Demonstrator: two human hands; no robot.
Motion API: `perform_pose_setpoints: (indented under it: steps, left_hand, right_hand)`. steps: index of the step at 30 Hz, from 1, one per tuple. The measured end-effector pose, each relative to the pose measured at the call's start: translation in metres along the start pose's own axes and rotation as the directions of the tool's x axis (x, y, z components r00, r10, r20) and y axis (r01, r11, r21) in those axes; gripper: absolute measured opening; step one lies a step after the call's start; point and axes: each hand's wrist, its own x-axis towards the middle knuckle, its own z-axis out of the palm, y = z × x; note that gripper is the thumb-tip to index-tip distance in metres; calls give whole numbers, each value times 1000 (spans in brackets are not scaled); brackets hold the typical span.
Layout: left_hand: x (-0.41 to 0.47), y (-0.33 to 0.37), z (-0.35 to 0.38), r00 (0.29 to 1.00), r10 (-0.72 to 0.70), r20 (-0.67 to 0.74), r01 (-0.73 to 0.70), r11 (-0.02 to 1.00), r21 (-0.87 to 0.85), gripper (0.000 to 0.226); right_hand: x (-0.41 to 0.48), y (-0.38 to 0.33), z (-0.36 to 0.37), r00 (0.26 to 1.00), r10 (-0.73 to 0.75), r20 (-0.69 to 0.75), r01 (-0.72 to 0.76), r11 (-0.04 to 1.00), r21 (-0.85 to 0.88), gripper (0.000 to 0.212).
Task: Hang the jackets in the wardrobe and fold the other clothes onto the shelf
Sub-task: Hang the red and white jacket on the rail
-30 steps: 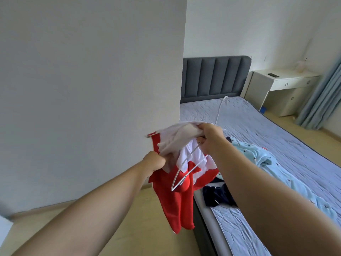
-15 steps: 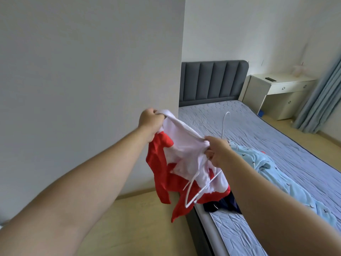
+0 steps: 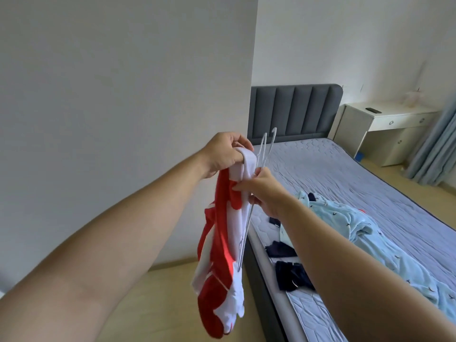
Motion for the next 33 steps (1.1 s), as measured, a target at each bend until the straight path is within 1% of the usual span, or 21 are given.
perform_pose_setpoints:
  steps: [2,4,5,7,9,10,11,13,16,17,18,20,22,24,25,27,29,31,33]
  left_hand:
    - [-5,-12,-5,1000,-28,13,28,999,-20,30]
    - [-9,-27,-12,997,-76,-4,76,993,-93,37]
    - [-11,-36,-15,994,-109,-21,105,984,-146,43]
    - [-17,-54,-21,984,-168,-55,154,968,-198,57]
    - [-27,-76,-22,971,-232,-56,221,964,-150,70]
    - [-33,-88,-21,960,-275,-45,271,959,-89,73]
    - [-40,-101,-17,945,-325,-34,325,946,-8,73]
    - [-55,-127,-5,908,-419,-11,417,899,133,65]
    - [-72,-160,19,843,-529,94,502,839,210,41]
    - [-74,-168,26,821,-563,92,534,815,224,33]
    - [-76,-174,31,802,-595,58,573,792,210,27]
    - [-75,-180,33,778,-626,-47,627,772,101,25]
    - [-68,-179,27,802,-575,-163,586,810,24,25]
    - [-59,-166,16,845,-487,-221,488,871,-55,18]
    - [-53,-156,10,865,-445,-229,434,895,-100,18]
    - [-41,-130,-2,903,-358,-236,336,933,-129,21]
    - [-30,-99,-5,945,-246,-214,233,969,-86,20]
    - [-22,-66,0,987,-96,-126,104,993,60,18]
    - [-19,-43,12,1000,20,3,-20,974,225,19]
  right_hand:
    - [4,-1,7,1000,-12,-21,11,997,-70,43]
    - [8,1,12,998,-25,-63,17,992,-125,18]
    - [10,3,13,996,-25,-87,13,990,-137,13]
    - [11,3,18,990,-20,-138,1,990,-139,14]
    - [13,0,23,981,-30,-192,9,994,-105,13]
    - [14,-3,25,975,-37,-220,19,996,-84,10]
    - [15,-6,27,970,-50,-237,35,997,-67,9]
    - [16,-13,29,972,-82,-220,70,996,-62,11]
    - [14,-18,32,981,-100,-166,88,993,-77,11]
    - [14,-18,33,982,-100,-162,90,994,-64,11]
    - [14,-18,33,981,-100,-167,93,994,-51,11]
    - [14,-16,27,975,-98,-198,92,995,-40,9]
    - [14,-11,15,964,-86,-251,71,995,-65,7]
    - [13,-4,0,953,-65,-296,18,987,-159,5]
    - [12,-1,-8,949,-54,-311,-21,972,-233,7]
    - [10,4,-21,947,-22,-320,-108,917,-383,24]
    - [7,5,-25,956,-13,-295,-128,883,-451,40]
    - [4,2,-22,972,-37,-232,-70,897,-437,48]
    - [-1,-3,-16,998,-26,-57,5,938,-346,49]
